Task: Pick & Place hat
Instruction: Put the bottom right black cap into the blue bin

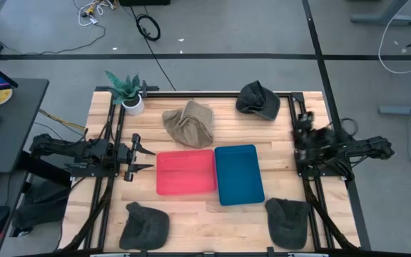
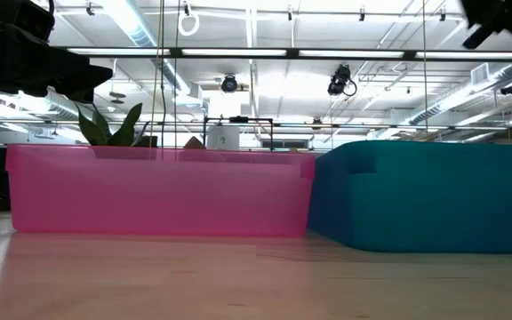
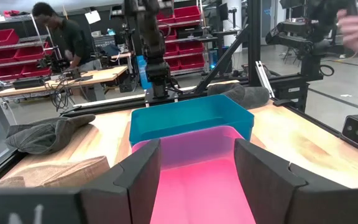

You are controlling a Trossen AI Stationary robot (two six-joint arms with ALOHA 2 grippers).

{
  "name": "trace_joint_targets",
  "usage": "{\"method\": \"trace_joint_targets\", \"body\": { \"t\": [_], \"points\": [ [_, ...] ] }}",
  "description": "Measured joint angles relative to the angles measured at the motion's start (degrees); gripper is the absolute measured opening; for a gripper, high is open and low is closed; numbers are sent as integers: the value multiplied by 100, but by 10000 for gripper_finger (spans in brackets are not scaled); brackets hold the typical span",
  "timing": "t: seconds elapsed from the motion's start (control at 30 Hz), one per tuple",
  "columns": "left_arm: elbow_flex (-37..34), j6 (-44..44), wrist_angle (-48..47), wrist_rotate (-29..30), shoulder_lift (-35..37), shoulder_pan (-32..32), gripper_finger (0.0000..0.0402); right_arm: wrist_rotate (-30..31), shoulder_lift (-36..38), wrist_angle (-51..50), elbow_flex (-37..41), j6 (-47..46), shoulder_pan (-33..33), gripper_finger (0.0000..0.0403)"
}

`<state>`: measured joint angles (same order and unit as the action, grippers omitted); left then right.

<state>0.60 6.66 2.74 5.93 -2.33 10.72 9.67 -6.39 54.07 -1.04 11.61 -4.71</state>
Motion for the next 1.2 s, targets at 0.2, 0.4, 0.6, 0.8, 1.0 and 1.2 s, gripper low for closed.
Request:
{"method": "trace_joint_targets", "body": {
  "t": [0.2,0.4,0.6,0.8,1.0,1.2],
  "points": [
    [-1,0,0,0,0,0,209,0,0,1348,-2,-414,0,155],
    [-2,1,0,0,0,0,209,-2,0,1627,-2,-512,0,155],
    [-1,0,0,0,-1,0,209,-4,0,1679,-2,-958,0,155],
    [-2,0,0,0,0,0,209,-3,-4,1734,-2,-1000,0,155],
    [0,0,0,0,-2,0,209,-25,-2,2349,-2,-1629,0,155],
    [0,0,0,0,0,0,209,-617,0,2003,-541,-2220,0,155]
  ]
}}
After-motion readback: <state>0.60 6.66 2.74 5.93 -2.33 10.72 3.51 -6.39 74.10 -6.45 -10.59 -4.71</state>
